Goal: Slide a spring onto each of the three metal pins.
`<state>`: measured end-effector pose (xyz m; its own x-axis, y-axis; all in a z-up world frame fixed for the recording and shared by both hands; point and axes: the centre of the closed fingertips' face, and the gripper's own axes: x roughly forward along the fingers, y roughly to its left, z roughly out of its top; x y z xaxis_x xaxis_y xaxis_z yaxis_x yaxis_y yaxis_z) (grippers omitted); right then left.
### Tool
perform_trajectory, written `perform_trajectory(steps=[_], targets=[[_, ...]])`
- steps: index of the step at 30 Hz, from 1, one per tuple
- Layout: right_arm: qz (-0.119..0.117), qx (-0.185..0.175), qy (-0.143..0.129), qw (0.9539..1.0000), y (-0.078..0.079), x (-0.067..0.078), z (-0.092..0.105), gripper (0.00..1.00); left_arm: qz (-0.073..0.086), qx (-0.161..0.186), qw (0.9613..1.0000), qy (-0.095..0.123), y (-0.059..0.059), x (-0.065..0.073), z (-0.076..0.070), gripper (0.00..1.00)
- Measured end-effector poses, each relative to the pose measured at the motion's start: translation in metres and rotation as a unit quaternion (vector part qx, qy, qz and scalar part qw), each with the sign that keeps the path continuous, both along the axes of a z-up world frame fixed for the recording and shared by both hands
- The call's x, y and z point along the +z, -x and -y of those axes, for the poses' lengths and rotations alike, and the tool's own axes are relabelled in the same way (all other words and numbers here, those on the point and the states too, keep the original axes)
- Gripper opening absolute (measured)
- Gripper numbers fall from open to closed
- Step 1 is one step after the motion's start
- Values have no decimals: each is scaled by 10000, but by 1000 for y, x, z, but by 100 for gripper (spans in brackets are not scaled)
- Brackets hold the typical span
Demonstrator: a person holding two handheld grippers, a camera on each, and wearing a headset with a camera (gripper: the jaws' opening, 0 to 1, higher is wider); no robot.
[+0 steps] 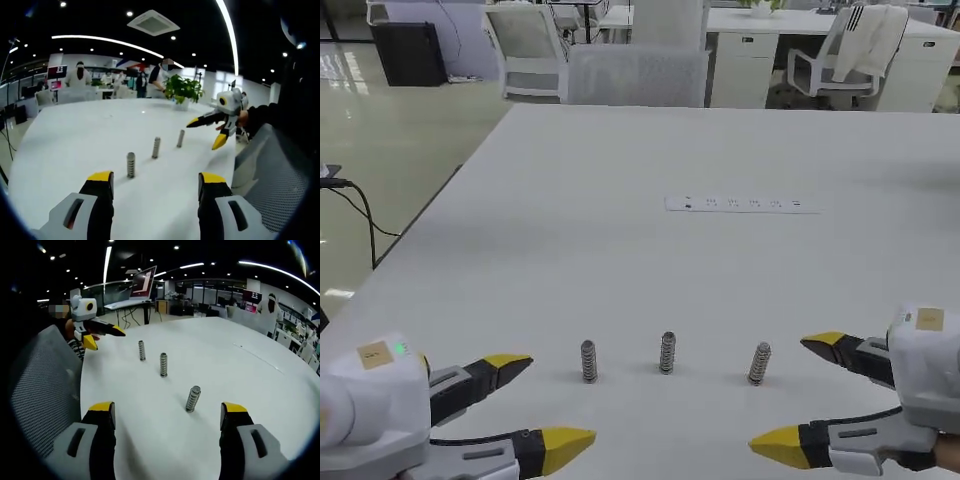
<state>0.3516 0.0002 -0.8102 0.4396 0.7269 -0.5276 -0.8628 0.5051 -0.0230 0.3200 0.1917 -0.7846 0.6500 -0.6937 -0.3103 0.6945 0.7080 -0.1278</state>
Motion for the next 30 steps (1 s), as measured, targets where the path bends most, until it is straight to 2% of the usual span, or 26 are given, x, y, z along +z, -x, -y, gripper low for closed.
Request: perform_trajectory(steps=[30], targets=[[10,-56,-64,10000,2,0,-1,89,-11,46,10000,23,1,-1,2,67]])
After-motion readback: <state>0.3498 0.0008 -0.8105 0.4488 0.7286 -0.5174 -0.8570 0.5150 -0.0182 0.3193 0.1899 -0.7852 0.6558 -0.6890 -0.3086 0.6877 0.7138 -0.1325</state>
